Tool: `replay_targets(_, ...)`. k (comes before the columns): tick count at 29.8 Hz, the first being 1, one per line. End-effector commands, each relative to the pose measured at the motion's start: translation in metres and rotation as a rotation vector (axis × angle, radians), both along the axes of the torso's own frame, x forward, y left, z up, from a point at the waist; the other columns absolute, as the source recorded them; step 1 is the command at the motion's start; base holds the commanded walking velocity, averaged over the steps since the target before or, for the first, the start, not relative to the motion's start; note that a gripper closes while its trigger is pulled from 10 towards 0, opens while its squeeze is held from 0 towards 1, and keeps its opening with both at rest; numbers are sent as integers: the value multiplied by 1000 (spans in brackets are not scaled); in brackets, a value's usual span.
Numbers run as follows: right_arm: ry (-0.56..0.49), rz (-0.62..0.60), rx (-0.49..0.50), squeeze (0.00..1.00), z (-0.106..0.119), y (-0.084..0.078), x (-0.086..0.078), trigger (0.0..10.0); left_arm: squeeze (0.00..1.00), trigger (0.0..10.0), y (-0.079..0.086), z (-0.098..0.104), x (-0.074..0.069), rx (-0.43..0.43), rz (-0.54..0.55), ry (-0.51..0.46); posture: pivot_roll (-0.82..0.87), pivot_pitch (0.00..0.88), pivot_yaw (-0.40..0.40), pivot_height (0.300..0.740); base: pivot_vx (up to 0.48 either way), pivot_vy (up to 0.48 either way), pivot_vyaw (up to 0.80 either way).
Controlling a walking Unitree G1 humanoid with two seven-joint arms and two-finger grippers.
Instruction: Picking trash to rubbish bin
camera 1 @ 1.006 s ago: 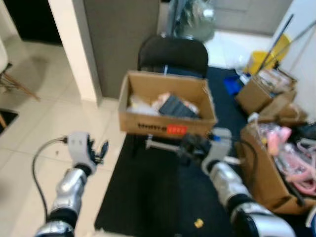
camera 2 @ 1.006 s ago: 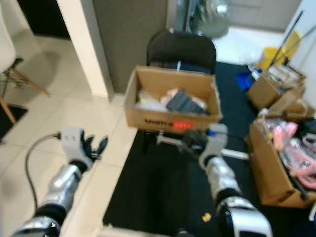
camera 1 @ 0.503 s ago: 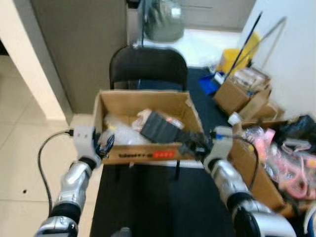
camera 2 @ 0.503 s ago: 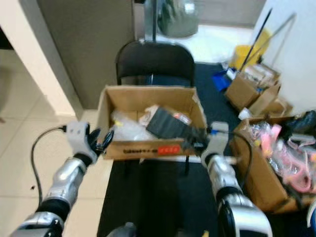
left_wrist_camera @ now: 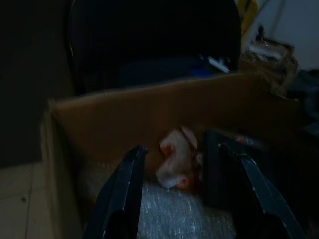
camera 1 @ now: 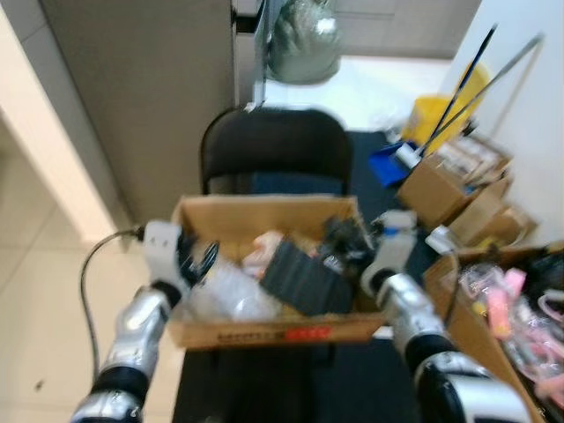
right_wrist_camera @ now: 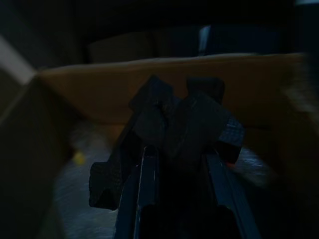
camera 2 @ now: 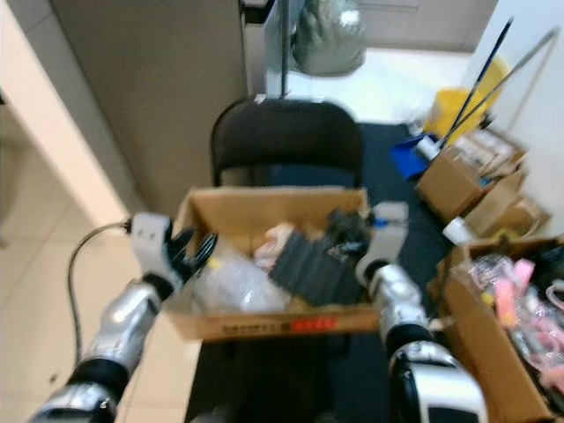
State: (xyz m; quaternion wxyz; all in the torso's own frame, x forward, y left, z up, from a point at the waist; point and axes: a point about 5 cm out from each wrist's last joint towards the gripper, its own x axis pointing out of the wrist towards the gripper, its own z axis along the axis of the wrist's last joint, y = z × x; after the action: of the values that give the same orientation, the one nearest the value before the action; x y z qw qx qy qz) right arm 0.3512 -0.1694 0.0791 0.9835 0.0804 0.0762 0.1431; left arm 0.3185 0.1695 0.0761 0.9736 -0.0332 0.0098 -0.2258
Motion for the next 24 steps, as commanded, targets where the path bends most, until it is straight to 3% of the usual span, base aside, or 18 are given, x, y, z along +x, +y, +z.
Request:
replay_targets(1, -7, 42, -11, 0, -1, 1, -2, 10000, 0, 10000, -8, -13, -12, 22, -134, 68, 81, 127, 10, 740, 0, 0, 0)
replay_targets(4, -21, 83, -16, 0, 2, 10, -1, 10000, 0, 10000, -17, -22, -27, 39, -325, 130, 81, 127, 10, 740, 0, 0, 0)
replay_targets(8, -25, 100, -19, 0, 2, 14, -1, 10000, 0, 10000, -18, -24, -34, 48, -405, 157, 81, 132, 6, 740, 0, 0, 0)
replay_targets(9, -23, 113, -26, 0, 1, 18, -1, 10000, 0, 10000, -15, -25, -39, 95, -463, 174, 81, 132, 6, 740, 0, 0, 0)
replay_targets(13, -4, 122, -53, 0, -3, 22, -3, 10000, 0, 10000, -8, -27, -40, 174, -457, 184, 83, 132, 6, 740, 0, 0, 0)
replay_targets(17, 39, 78, -151, 0, -11, 22, -5, 10000, 0, 10000, -7, -24, -40, 169, -461, 179, 84, 132, 4, 740, 0, 0, 0)
replay_targets(23, 52, 17, -142, 0, -13, 21, -4, 10000, 0, 10000, -11, -20, -44, 170, -498, 180, 89, 132, 0, 740, 0, 0, 0)
replay_targets(24, 52, 11, -134, 122, -13, 23, -4, 10000, 0, 10000, -12, -19, -45, 170, -511, 180, 89, 132, 0, 740, 0, 0, 0)
